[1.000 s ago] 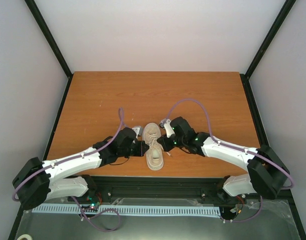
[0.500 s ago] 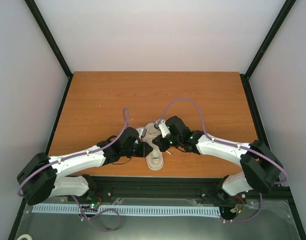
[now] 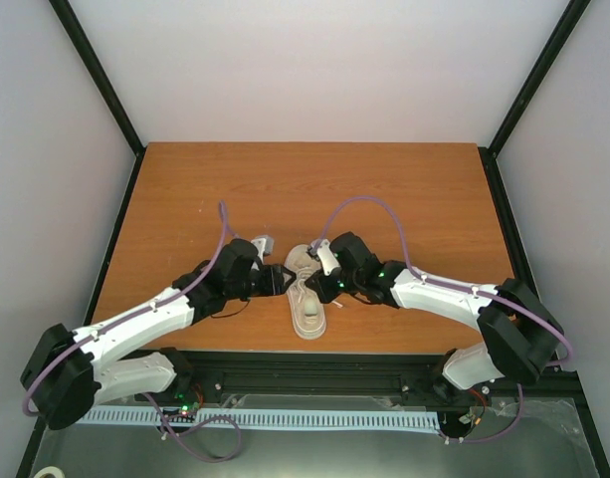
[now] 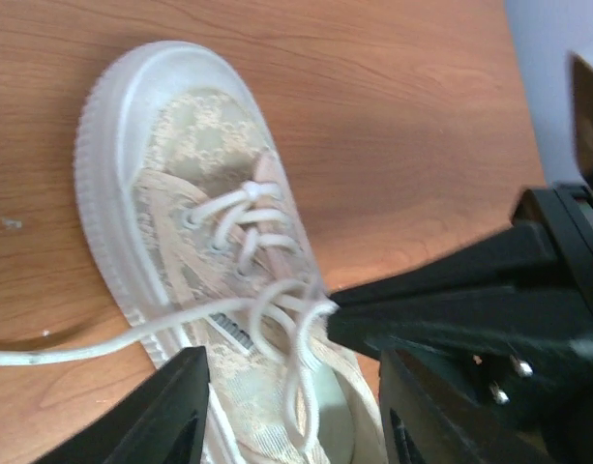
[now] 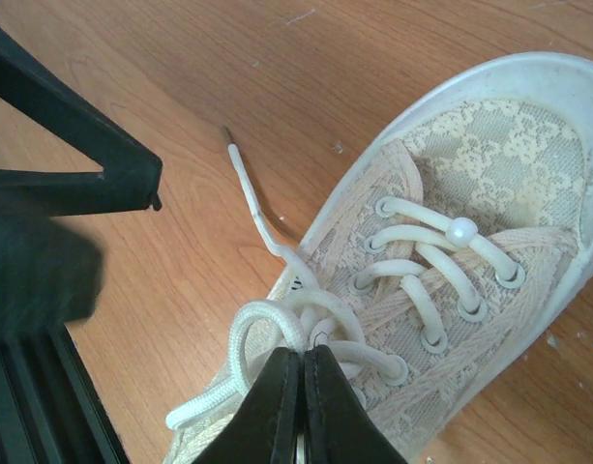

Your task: Tie the shoes

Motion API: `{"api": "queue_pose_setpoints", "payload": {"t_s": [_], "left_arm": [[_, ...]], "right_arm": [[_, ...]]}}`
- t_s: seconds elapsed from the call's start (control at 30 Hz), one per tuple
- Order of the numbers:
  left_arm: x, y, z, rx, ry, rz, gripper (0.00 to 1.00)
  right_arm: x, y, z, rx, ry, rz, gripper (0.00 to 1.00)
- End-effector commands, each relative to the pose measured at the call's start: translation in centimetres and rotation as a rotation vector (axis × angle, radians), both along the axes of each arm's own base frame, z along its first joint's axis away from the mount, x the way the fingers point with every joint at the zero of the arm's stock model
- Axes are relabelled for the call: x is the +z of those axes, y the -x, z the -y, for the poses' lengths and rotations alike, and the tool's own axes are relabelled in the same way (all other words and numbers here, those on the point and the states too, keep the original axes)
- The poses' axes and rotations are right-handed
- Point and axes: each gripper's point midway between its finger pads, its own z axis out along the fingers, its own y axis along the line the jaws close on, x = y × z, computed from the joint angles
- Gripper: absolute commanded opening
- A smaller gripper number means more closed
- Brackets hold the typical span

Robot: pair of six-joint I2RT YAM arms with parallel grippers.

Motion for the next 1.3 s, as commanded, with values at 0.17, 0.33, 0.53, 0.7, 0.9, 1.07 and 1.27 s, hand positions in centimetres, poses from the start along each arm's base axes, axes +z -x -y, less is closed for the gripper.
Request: {"api": "queue_pose_setpoints", "payload": {"t_s": [0.17,0.33,0.53,0.7,0.9,1.07,1.27], "left_arm": [[-1.1,-1.4,1.6,-0.030,0.036,-0.050,0.30],[-2.0,-1.5,2.4,-0.049,0.043,-0.079,0.26],[-3.0,-1.8,2.7,-0.047,0.039,-0.102,0.22],[-3.5,-1.9,2.8,-0.036,0.034,-0.113,0.18],[-4.2,-1.8,2.9,-0.041,0.038,-0.132,0.18],[-4.5,-1.9,3.1,-0.042,0.037,-0.139,0.17],[-3.9,-2.6,2.3,-0.003,0.021,-0.084,0.01]], "right_arm": [[-1.2,0.3,0.7,-0.016,0.037,-0.001,0.03],[-1.3,0.3,0.9,-0.022,0.039,-0.003,0.03],[-1.3,0.3,0.7,-0.021,0.033,-0.004,0.03],[-1.2,0.3,0.7,-0.019,0.032,-0.001,0.03],[-1.1,0.3,0.7,-0.018,0.033,0.001,0.03],[-1.0,0.3,0.7,-0.021,0.032,0.001,0.03],[-0.2,0.1,0.9,-0.033,0.021,0.016,0.03]]}}
